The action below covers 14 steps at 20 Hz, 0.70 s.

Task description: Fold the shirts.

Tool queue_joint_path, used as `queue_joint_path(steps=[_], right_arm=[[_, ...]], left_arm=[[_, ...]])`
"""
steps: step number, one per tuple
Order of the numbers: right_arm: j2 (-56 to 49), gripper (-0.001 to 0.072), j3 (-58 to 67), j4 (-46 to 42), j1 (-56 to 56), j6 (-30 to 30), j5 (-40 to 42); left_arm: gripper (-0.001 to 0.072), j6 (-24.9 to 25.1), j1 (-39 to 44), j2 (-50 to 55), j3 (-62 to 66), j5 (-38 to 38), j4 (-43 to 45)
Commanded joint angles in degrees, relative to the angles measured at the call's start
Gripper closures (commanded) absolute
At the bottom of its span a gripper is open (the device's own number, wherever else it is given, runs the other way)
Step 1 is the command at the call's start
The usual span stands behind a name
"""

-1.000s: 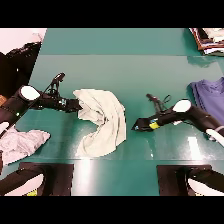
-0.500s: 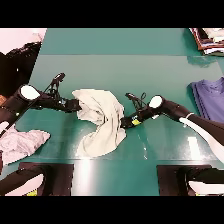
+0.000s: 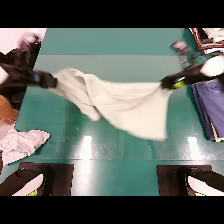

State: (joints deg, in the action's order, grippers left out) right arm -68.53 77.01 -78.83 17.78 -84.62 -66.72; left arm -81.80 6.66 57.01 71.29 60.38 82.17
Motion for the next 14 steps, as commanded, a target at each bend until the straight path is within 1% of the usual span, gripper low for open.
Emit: queue_joint_path(steps=[1, 6, 10, 14], right_arm=[[7.43, 0.0696, 8.92, -3.76, -7.15, -0.13, -0.26], [13.94, 0.0696, 20.17, -3.80, -9.38, 0.28, -0.31], [17.57, 0.0696, 27.74, -5.44, -9.38, 0.31, -0.55], [20.31, 0.0696, 30.84, -6.93, -9.38, 0.31, -3.32]], left_arm=[[0.0684, -0.72, -0.02, -2.62, 12.02, -0.33, 4.44], [0.0684, -0.72, -0.02, -6.32, 26.45, -0.37, 4.26], [0.0683, -0.72, -0.02, -8.39, 37.31, 1.14, 3.91], [0.0685, -0.76, -0.02, -8.39, 49.42, 4.55, -0.76]])
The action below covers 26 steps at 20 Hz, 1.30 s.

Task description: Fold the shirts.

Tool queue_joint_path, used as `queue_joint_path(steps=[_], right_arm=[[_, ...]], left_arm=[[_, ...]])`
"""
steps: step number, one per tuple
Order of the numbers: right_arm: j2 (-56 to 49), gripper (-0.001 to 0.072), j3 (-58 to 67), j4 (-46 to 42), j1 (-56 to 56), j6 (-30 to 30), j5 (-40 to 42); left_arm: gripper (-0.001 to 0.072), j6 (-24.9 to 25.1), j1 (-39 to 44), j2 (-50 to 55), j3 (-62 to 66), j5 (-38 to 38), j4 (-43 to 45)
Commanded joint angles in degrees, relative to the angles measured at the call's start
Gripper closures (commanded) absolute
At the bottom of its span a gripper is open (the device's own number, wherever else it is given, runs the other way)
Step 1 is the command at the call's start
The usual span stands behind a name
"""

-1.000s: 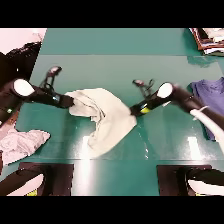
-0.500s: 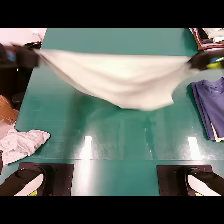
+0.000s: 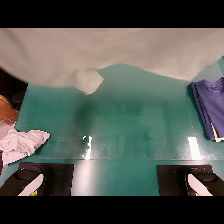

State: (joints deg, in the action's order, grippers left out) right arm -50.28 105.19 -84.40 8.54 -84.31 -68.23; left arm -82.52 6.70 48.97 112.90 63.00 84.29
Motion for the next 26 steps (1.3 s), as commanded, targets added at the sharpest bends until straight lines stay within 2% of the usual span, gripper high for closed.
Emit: queue_joint_path(steps=[1, 4, 8, 10, 12, 15, 18, 22, 23, 24, 25, 26], right_arm=[[2.43, 0.0696, 2.27, -1.27, -0.13, -0.07, -2.78], [1.84, 0.0697, -1.57, -1.20, -0.11, -1.68, -9.01], [-4.66, 0.0696, -11.21, -1.11, -0.09, -2.32, -17.05], [-9.60, 0.0696, -16.79, -1.11, -0.09, -2.27, -18.12], [-15.19, 0.0696, -22.16, -1.09, -0.09, -2.14, -16.96], [-23.98, 0.0696, -28.79, -1.09, -0.09, -0.66, -9.20], [-31.65, 0.0696, -29.35, -0.63, -0.09, -0.72, -0.81], [-40.54, 0.0695, -21.46, 0.92, -0.07, -1.60, 0.07], [-42.18, 0.0693, -19.32, 2.54, -0.13, -1.60, -0.52], [-43.69, 0.0639, -16.98, 3.98, -0.26, -1.57, -1.33], [-44.70, 0.0439, -14.88, 5.20, -0.26, -1.55, -2.01], [-45.51, 0.0326, -12.63, 6.49, -0.26, -1.55, -3.19]], left_arm=[[0.0684, -0.02, -0.07, -0.35, 9.22, 2.23, -4.39], [0.0685, -0.04, -0.07, -0.02, 6.91, 4.48, -6.71], [0.0684, -0.26, -0.07, 4.79, -10.01, 9.94, -5.46], [0.0684, -0.22, -0.07, 9.60, -19.54, 11.39, -5.77], [0.0684, 0.04, -0.07, 15.28, -28.13, 9.14, -5.77], [0.0684, 0.61, -0.09, 25.42, -35.95, -0.96, -5.29], [0.0684, 0.42, -0.07, 35.43, -34.36, -7.43, -5.44], [0.0682, -0.17, -0.09, 42.14, -29.64, -9.97, -5.33], [0.0654, -0.20, -0.09, 42.27, -29.29, -10.47, -5.33], [0.0408, -0.37, -0.09, 42.25, -28.79, -10.49, -5.33], [0.0252, -1.53, -0.09, 42.16, -28.09, -10.01, -4.92], [0.0276, -1.55, -0.20, 42.14, -27.06, -8.61, -4.07]])
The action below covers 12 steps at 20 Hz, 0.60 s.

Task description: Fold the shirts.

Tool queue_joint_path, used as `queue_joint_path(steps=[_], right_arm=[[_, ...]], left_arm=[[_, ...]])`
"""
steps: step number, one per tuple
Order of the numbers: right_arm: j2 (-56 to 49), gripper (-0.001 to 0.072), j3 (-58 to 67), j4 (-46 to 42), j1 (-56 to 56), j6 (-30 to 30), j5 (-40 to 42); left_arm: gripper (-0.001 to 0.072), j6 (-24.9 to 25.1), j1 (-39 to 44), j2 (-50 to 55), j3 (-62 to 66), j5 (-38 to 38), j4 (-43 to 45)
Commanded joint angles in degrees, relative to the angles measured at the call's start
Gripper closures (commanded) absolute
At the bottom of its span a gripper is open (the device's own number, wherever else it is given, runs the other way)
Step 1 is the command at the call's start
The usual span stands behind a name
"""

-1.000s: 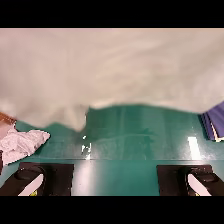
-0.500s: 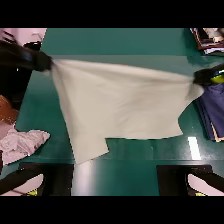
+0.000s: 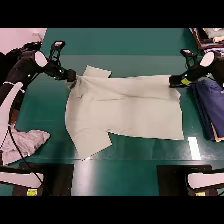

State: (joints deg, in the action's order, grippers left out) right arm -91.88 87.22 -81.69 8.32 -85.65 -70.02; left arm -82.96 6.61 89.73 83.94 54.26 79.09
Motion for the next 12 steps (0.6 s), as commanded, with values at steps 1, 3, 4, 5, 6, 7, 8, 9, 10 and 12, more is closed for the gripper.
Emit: queue_joint_path(steps=[1, 3, 4, 5, 6, 7, 8, 9, 10, 12], right_arm=[[-4.13, 0.0326, 7.28, 4.50, -0.02, -0.22, -2.73], [-2.97, 0.0327, 9.44, 5.77, -0.55, 1.38, -6.23], [-1.57, 0.0327, 9.31, 6.12, -0.81, 2.47, -7.82], [0.31, 0.0327, 8.33, 6.84, -1.64, 4.07, -8.52], [2.34, 0.0327, 6.62, 8.79, -2.73, 5.31, -8.70], [4.74, 0.0327, 4.09, 11.93, -4.13, 6.45, -8.72], [7.21, 0.0327, 1.05, 16.02, -5.75, 8.17, -9.14], [9.49, 0.0327, -2.03, 19.32, -7.23, 8.98, -9.66], [11.76, 0.0327, -5.27, 21.94, -8.55, 9.79, -9.92], [16.26, 0.0327, -11.69, 24.22, -10.82, 10.34, -9.49]], left_arm=[[0.0277, -1.07, -0.63, 1.38, 3.52, 2.97, 1.55], [0.0277, -1.07, -3.56, 0.61, 6.54, 10.75, 1.44], [0.0277, -1.09, -6.01, -0.50, 6.91, 14.25, 1.36], [0.0277, -1.11, -9.25, -1.68, 6.78, 17.46, 0.94], [0.0277, -1.05, -12.57, -2.43, 6.25, 20.22, -1.03], [0.0277, -0.72, -16.35, -3.52, 4.68, 22.34, -5.05], [0.0277, 0.50, -19.54, -4.63, 1.97, 23.19, -10.27], [0.0276, 2.51, -22.29, -6.19, -2.03, 23.45, -15.78], [0.0276, 4.50, -24.06, -7.87, -6.43, 23.63, -19.39], [0.0276, 6.73, -25.11, -11.76, -16.76, 22.77, -20.22]])
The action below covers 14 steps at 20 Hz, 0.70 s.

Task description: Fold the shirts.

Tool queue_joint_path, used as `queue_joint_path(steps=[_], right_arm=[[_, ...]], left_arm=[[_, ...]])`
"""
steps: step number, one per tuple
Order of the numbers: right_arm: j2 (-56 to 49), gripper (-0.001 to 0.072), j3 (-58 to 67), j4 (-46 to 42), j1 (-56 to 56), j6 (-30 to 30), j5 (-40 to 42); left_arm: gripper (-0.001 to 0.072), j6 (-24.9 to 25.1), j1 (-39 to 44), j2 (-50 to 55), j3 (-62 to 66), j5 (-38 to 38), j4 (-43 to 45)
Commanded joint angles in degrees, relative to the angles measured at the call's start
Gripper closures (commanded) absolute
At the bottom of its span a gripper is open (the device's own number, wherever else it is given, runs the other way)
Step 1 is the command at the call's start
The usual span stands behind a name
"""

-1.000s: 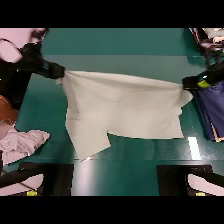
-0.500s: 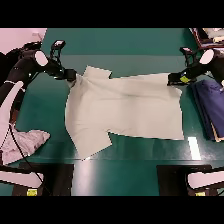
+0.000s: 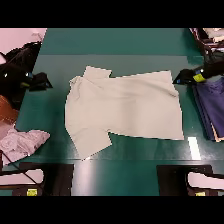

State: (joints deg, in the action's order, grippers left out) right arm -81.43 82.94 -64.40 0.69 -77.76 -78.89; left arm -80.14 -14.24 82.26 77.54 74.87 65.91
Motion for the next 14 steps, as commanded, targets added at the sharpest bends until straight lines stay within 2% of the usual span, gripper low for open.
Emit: queue_joint_path(steps=[1, 6, 8, 14], right_arm=[[7.78, 0.0327, -10.19, 6.93, -4.13, 2.45, -0.15], [15.43, 0.0327, -19.80, 7.87, -7.21, 2.43, 2.45], [17.62, 0.0327, -22.08, 7.91, -7.82, 2.40, 2.32], [22.01, 0.0327, -22.80, 7.85, -7.82, 2.40, 1.95]], left_arm=[[0.0277, 4.13, -4.07, -6.03, -15.19, 0.76, -7.04], [0.0277, 5.46, -2.58, -11.80, -33.18, -8.50, -9.92], [0.0276, 7.13, -0.15, -11.78, -36.41, -9.86, -11.26], [0.0277, 6.51, 7.21, -11.78, -40.52, -13.03, -11.54]])
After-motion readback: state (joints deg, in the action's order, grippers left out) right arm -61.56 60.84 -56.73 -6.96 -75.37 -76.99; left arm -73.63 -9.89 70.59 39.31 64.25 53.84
